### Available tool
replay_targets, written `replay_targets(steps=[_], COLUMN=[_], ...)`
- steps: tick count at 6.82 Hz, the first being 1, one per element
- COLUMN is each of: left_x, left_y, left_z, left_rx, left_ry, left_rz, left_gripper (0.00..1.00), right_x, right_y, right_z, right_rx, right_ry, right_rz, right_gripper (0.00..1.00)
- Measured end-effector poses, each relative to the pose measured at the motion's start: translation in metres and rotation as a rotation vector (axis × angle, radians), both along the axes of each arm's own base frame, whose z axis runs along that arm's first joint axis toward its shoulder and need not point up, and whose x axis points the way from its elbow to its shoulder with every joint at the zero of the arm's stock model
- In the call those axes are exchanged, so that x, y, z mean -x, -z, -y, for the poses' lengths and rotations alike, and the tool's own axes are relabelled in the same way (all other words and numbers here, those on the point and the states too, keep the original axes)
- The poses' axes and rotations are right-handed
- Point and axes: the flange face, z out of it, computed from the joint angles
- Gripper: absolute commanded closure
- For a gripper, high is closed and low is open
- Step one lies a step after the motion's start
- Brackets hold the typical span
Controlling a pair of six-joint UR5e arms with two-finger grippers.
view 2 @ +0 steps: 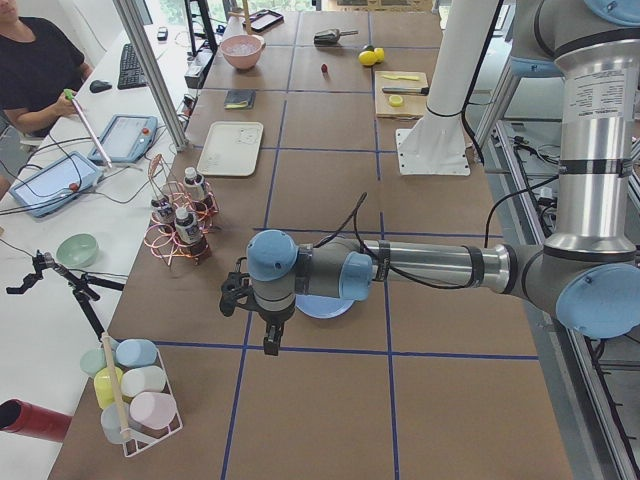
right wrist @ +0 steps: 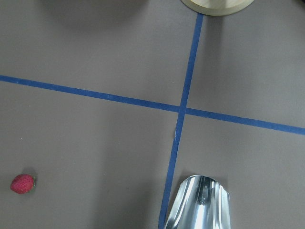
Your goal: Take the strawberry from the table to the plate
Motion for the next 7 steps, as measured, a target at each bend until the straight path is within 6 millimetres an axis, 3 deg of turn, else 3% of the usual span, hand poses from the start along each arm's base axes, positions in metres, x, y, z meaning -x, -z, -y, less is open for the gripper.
replay_targets(steps=[4,6,7], left_x=[-0.01,-0.056,-0.084], left_y=[0.013,0.025,0.023], left_z=[0.004,0.003,-0.009], left_rx=[0.029,0.021,0.022], left_ry=[0.057,0.066,0.061], left_rz=[-0.011,-0.066,-0.102], left_gripper=[0.0,0.0,0.0], right_x=[0.0,0.0,0.0], right_y=[0.002,0.018,0.021], right_z=[0.004,0.016,0.018], right_rx=[0.023,0.002,-0.001], right_ry=[-0.022,-0.032,-0.034], right_rz=[0.003,0.005,0.005], right_gripper=[0.0,0.0,0.0])
